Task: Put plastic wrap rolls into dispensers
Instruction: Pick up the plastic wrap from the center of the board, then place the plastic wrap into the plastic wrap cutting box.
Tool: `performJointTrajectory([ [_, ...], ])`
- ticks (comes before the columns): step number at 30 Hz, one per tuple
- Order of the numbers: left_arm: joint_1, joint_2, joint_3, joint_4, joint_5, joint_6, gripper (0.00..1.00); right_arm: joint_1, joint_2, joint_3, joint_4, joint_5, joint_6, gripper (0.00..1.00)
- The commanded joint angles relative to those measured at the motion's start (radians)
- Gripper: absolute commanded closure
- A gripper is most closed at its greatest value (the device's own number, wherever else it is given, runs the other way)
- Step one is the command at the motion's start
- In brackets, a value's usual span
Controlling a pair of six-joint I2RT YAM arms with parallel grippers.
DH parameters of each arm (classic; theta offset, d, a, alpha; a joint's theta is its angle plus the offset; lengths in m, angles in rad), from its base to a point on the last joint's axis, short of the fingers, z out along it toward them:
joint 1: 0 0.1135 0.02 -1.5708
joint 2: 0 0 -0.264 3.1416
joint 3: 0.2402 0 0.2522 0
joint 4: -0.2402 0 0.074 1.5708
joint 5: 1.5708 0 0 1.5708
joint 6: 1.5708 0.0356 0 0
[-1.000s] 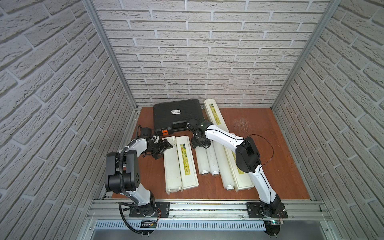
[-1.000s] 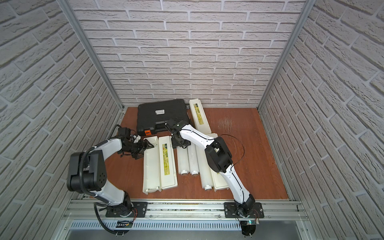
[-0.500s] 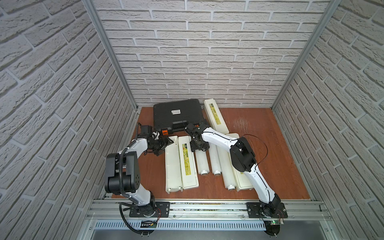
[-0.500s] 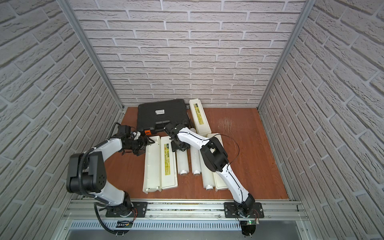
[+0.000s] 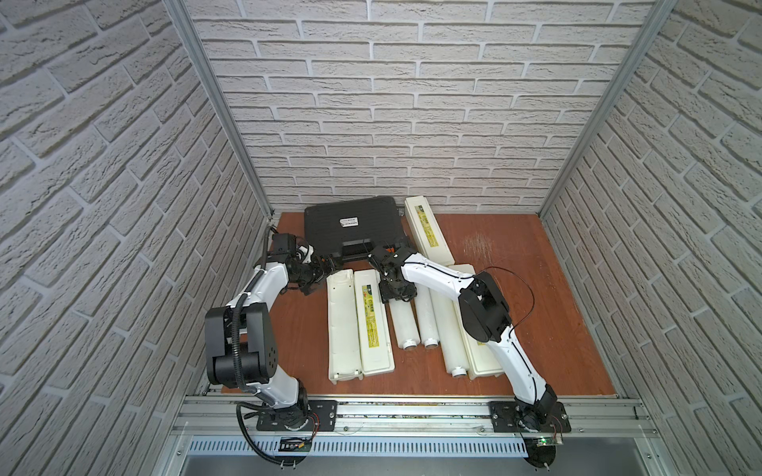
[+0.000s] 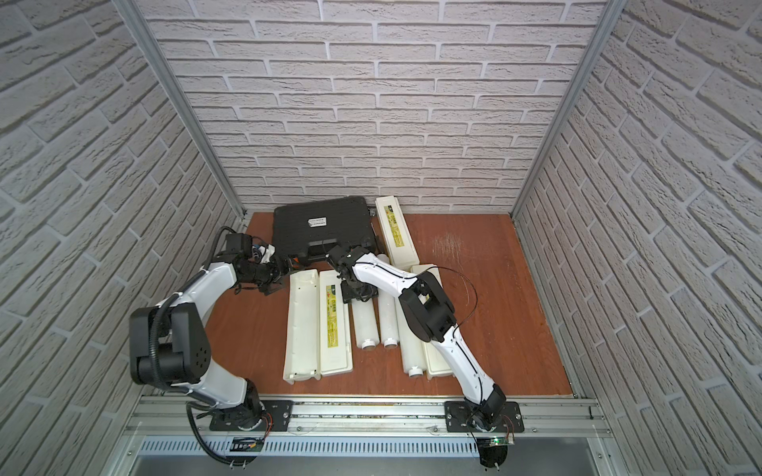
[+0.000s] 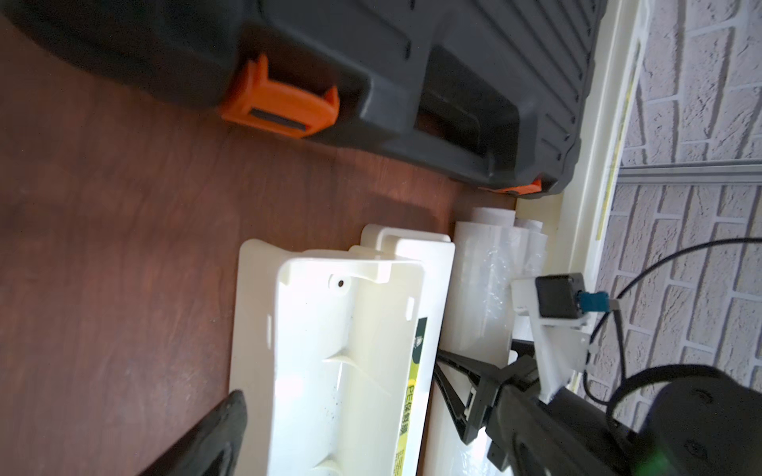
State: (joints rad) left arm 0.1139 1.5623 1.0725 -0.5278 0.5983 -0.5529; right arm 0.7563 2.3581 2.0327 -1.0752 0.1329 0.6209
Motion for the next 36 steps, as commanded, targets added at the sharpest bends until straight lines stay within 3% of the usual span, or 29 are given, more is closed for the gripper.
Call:
performJointTrajectory([
  [1,0.043,-0.034,0.014,-0.038,-0.025,0.037,0.04,0.014,-0.239,0.006,-0.034,-0.005,0.016,0.61],
  [7,0.078,-0.02,0.027,-0.037,-0.063,0.036,0.02,0.057,-0.333,-0.016,0.155,-0.174,0.121,0.62],
  [19,0.143,-0.022,-0.088,0.05,-0.162,-0.043,0.02,0.194,-0.097,0.253,0.383,-0.254,0.268,0.64],
  [25,0.17,-0.018,-0.097,0.043,-0.158,-0.063,0.02,0.225,0.005,0.337,0.393,-0.268,0.3,0.65],
  [36,0.173,-0.018,-0.105,0.048,-0.141,-0.071,0.02,0.249,-0.003,0.259,0.338,-0.208,0.358,0.67],
])
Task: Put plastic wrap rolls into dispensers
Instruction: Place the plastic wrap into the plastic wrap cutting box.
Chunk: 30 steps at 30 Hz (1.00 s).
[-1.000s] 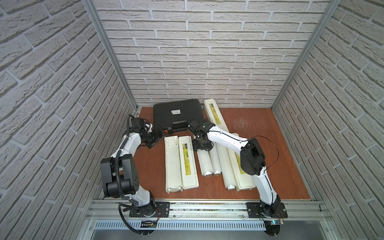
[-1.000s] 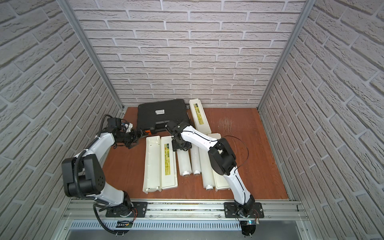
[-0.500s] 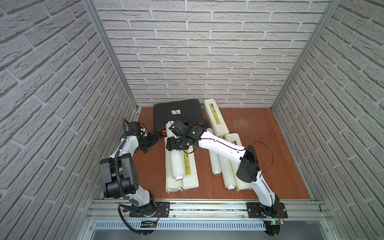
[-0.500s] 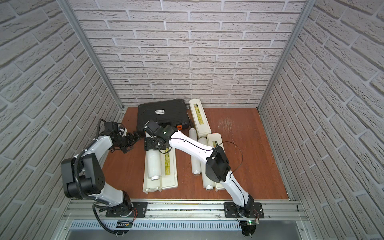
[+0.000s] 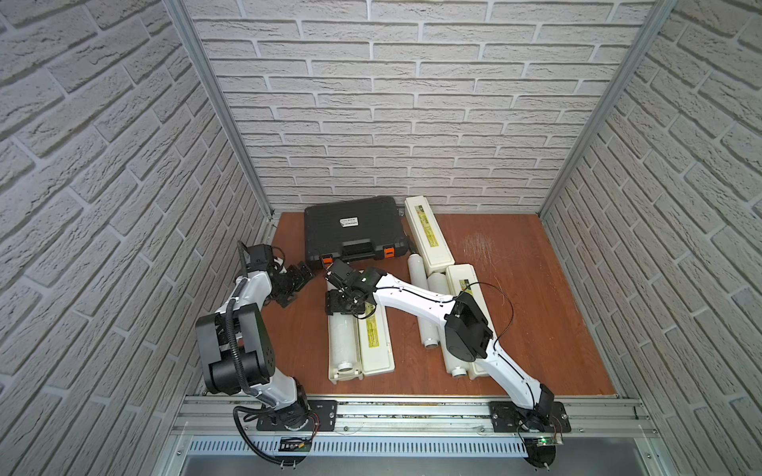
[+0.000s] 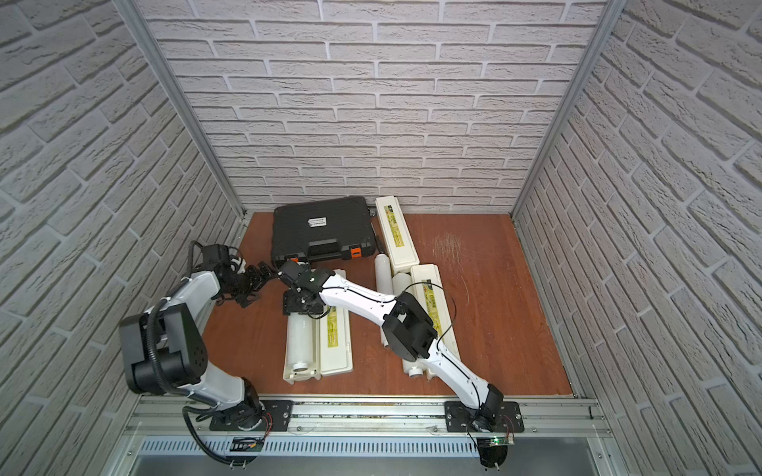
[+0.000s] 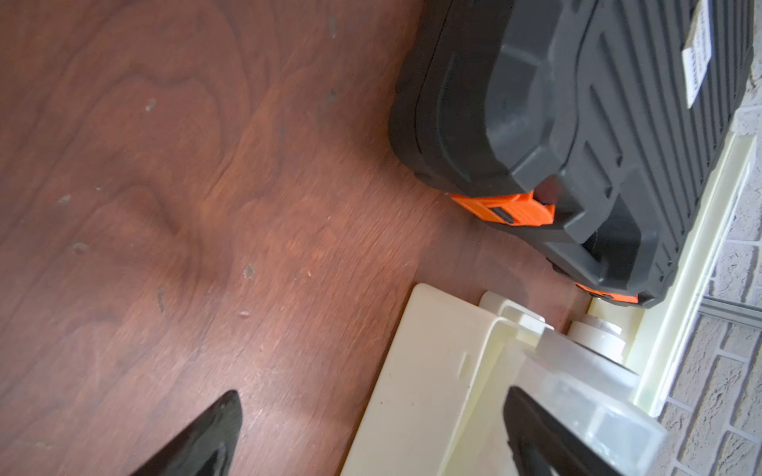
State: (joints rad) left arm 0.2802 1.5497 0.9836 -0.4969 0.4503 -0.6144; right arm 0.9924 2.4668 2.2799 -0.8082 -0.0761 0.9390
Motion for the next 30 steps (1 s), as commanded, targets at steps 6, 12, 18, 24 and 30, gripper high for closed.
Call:
performJointTrajectory([
  [6,0.006,-0.001,-0.018,0.023,0.019,-0.013,0.02,0.022,-0.124,-0.032,0.049,0.013,0.054,0.66],
  [12,0.005,-0.008,-0.022,0.026,0.022,-0.013,0.02,0.023,-0.087,0.002,0.005,0.004,0.06,0.61],
  [18,0.002,-0.007,-0.025,0.029,0.035,-0.013,0.02,0.023,-0.073,0.012,-0.053,0.01,0.046,0.48],
  [24,-0.006,0.0,-0.022,0.034,0.045,-0.013,0.02,0.025,-0.064,0.025,-0.065,0.005,0.044,0.26],
  [30,-0.026,0.012,-0.025,0.038,0.07,-0.014,0.02,0.025,-0.067,0.047,-0.064,-0.022,0.055,0.0],
])
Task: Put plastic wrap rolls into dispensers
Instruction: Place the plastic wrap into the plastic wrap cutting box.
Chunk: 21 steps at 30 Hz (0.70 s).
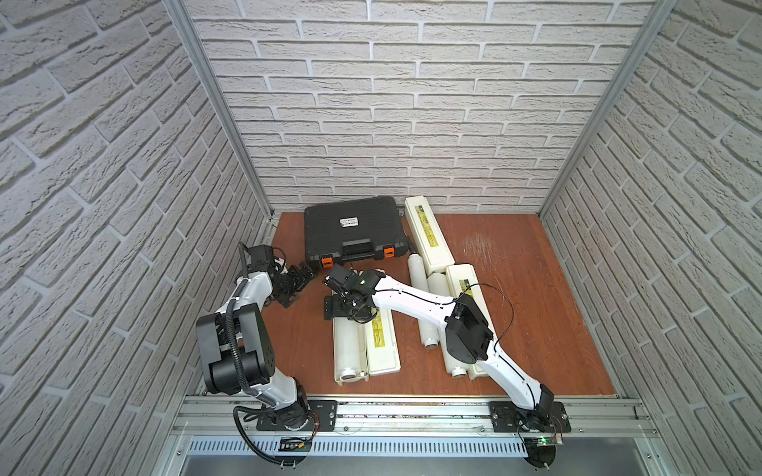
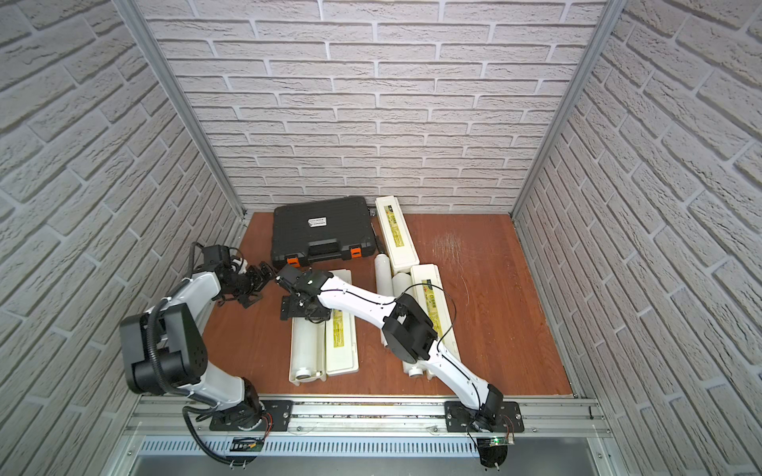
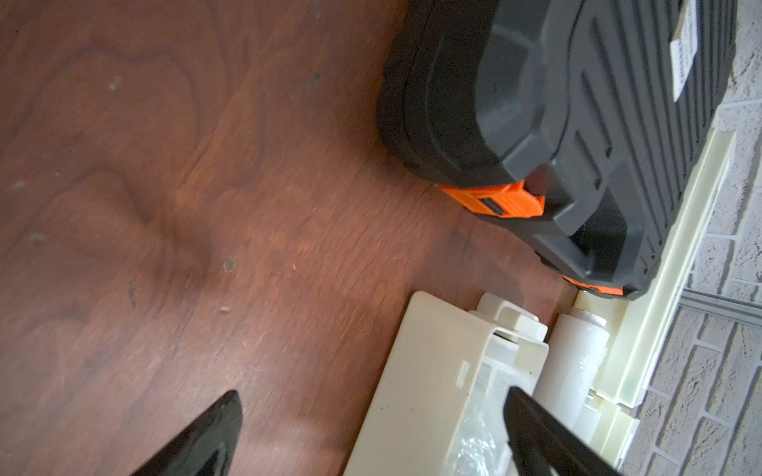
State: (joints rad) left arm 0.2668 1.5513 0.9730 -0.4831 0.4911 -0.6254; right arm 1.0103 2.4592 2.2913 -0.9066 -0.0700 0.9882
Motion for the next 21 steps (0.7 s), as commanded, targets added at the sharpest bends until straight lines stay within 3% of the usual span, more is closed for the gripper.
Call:
performJointTrajectory([
  [1,-0.018,0.014,-0.013,0.024,0.037,-0.003,0.02,0.008,-0.065,0.04,0.031,-0.019,-0.002,0.0],
  [10,-0.073,0.011,-0.037,0.039,0.072,-0.033,0.02,0.007,-0.159,0.075,-0.033,0.077,-0.142,0.0],
  [17,-0.134,-0.046,-0.076,0.032,0.04,-0.082,0.02,-0.023,-0.229,-0.021,-0.063,0.14,-0.25,0.0],
  [21,-0.152,-0.099,-0.136,0.045,0.029,-0.143,0.02,-0.065,-0.307,-0.155,-0.07,0.208,-0.31,0.0],
])
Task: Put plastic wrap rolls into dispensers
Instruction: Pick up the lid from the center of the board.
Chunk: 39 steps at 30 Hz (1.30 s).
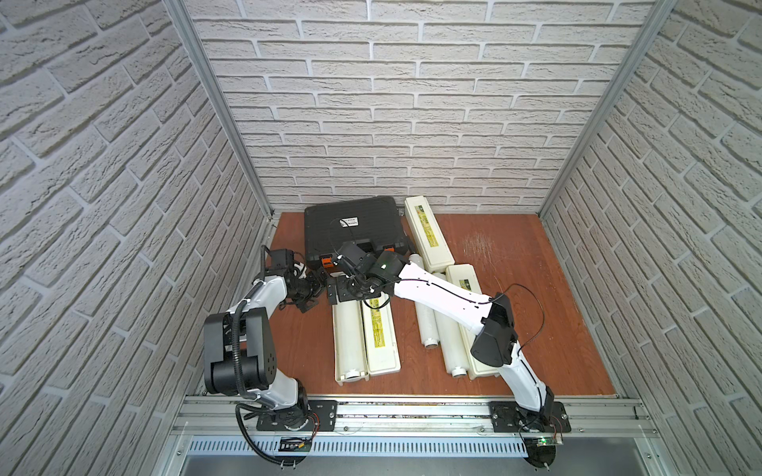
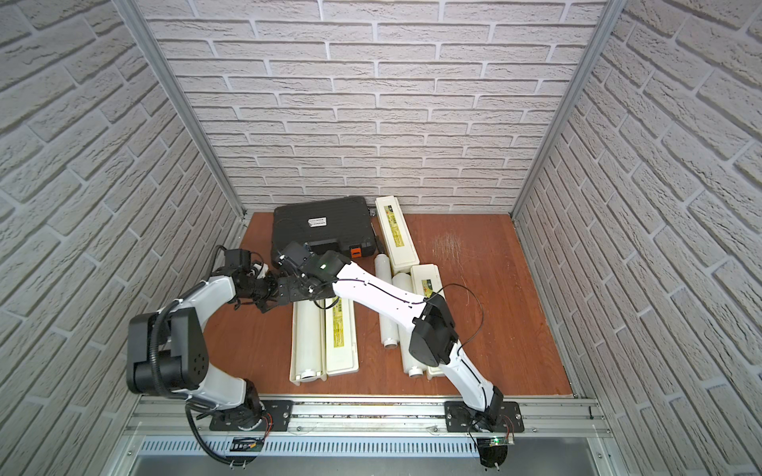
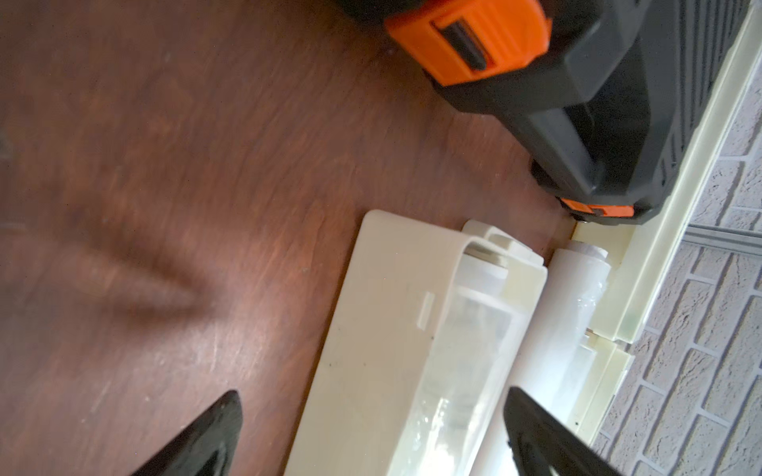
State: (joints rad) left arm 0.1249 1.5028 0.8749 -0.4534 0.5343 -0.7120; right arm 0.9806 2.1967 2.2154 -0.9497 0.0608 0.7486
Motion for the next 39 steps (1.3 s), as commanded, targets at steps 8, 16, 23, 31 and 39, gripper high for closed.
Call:
performJointTrajectory([
  [8,-0.118,-0.101,-0.136,0.048,0.012,-0.127,0.02,-0.139,-0.134,-0.346,0.032,0.034,-0.17,0.0],
  [16,-0.2,-0.166,-0.192,0.014,-0.064,-0.166,0.02,-0.147,-0.035,-0.356,0.05,-0.033,-0.196,0.0],
  [23,-0.195,-0.257,-0.218,-0.05,-0.121,-0.164,0.02,-0.145,0.043,-0.313,0.132,-0.012,-0.15,0.0],
  [31,-0.164,-0.284,-0.24,-0.04,-0.104,-0.157,0.02,-0.137,0.081,-0.329,0.242,0.073,-0.09,0.0],
  [39,-0.151,-0.255,-0.263,-0.01,-0.077,-0.147,0.02,-0.131,0.161,-0.249,0.215,0.034,-0.075,0.0],
])
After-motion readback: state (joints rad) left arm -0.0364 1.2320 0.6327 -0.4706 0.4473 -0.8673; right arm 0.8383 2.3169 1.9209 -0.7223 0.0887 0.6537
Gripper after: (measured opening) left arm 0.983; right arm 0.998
